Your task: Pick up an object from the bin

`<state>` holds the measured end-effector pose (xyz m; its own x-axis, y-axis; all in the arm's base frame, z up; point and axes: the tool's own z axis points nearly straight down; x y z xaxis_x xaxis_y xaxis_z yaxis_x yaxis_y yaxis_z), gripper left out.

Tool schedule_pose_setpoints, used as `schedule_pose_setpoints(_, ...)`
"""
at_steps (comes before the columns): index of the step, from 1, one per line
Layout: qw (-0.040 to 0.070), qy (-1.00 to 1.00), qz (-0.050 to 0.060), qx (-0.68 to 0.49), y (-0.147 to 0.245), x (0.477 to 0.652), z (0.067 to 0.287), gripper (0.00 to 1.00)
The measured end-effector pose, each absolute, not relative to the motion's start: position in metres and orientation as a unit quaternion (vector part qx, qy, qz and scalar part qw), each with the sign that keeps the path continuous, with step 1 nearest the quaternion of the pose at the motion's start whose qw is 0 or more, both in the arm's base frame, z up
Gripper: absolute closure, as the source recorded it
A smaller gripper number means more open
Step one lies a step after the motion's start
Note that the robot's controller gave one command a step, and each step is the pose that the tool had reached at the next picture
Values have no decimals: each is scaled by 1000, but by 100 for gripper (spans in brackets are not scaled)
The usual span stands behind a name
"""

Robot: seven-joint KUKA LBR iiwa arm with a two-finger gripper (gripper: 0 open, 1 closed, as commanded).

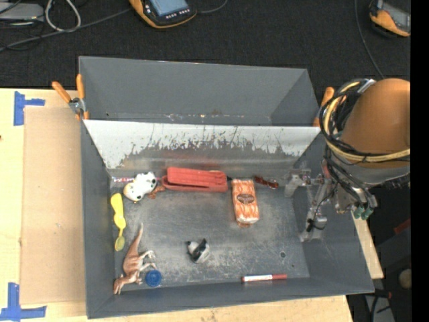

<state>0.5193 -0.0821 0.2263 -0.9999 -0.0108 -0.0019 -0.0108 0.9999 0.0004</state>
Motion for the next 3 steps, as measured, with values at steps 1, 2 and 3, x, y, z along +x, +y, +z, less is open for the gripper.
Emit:
schedule_pose_setpoints(1,2,998,0,-56,-32,557,197,0)
schedule_pose_setpoints(2,0,1000,1,-24,-8,549,134,0)
schedule_pose_setpoints(3,7,997,1,-75,20,588,88,0)
